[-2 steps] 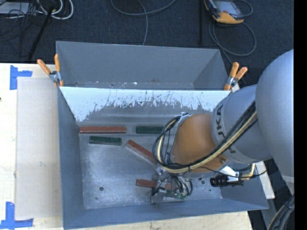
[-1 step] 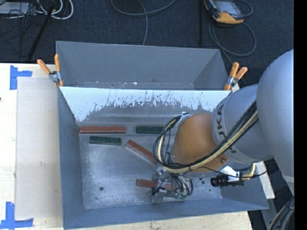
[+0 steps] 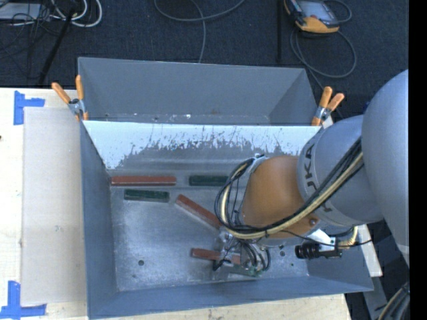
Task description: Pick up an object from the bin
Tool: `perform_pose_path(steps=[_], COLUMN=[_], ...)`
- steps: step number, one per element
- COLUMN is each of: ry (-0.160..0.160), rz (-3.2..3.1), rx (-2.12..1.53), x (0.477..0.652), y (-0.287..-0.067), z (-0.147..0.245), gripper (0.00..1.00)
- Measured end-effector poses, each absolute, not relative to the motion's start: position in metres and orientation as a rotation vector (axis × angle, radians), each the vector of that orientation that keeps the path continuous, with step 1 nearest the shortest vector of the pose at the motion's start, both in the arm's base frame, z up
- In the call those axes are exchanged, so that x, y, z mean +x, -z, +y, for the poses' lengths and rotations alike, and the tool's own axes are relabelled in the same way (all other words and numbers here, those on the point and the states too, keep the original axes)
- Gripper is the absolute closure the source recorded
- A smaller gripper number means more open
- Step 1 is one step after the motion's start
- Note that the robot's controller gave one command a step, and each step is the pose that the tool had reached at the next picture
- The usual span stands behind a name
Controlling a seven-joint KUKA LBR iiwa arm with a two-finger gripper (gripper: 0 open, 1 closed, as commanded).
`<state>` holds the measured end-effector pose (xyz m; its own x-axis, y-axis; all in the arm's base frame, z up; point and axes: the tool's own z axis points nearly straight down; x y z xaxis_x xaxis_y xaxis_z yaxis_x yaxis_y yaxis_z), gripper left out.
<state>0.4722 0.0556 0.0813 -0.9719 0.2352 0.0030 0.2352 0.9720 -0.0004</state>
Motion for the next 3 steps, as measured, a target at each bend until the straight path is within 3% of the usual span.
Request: perform_pose_path(steps=[3], ry=[-0.001], rz=[-3.117], rx=[-0.376], x=[0.472], y=[-0.099], z=[0.055], gripper=[1.0])
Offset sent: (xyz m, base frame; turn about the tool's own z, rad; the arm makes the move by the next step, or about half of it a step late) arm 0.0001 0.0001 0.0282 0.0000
